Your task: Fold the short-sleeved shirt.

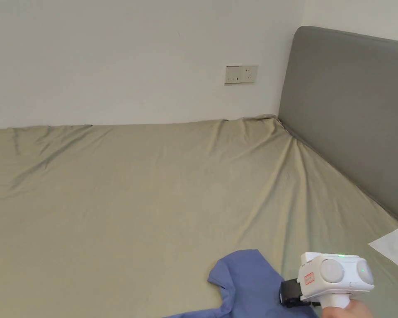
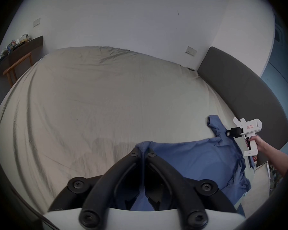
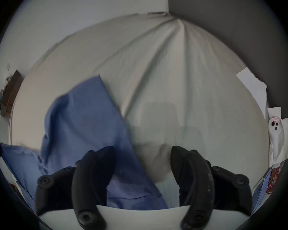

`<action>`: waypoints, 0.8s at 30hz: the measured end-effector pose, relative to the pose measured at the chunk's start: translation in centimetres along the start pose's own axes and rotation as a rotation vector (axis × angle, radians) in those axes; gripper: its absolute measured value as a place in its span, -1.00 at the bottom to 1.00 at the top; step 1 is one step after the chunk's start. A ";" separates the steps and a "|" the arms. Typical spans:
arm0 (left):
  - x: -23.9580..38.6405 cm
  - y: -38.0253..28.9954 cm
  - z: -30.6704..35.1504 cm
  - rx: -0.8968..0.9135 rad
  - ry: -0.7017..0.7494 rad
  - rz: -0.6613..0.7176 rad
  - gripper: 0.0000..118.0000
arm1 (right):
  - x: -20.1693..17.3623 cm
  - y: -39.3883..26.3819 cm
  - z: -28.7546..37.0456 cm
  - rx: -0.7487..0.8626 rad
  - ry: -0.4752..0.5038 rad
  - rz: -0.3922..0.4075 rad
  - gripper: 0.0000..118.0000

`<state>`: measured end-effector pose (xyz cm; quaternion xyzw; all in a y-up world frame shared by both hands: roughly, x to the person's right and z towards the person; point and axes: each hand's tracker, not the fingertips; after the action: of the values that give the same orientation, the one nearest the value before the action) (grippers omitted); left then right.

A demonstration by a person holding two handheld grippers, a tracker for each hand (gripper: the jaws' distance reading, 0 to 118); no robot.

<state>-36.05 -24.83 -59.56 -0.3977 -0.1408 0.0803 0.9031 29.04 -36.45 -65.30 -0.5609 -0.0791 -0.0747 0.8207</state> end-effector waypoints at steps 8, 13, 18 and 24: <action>0.0 -0.4 -0.8 -0.007 0.024 0.037 -0.96 | -0.4 -2.4 4.1 0.163 0.150 0.037 -1.00; -0.4 -0.9 0.2 0.025 0.050 0.054 -0.96 | -0.5 -5.2 9.5 0.311 0.141 0.035 -1.00; -0.6 -2.7 5.4 0.119 0.031 0.062 -0.96 | 0.3 -10.6 18.1 0.481 0.036 0.085 -1.00; -1.1 -8.5 13.5 0.171 0.008 0.050 -0.96 | 4.5 -21.1 24.9 0.491 0.051 -0.022 -1.00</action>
<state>-41.14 -21.38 -44.80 -0.3227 -0.1196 0.1130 0.9321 27.83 -20.96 -36.26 -0.3418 -0.0802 -0.0764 0.9332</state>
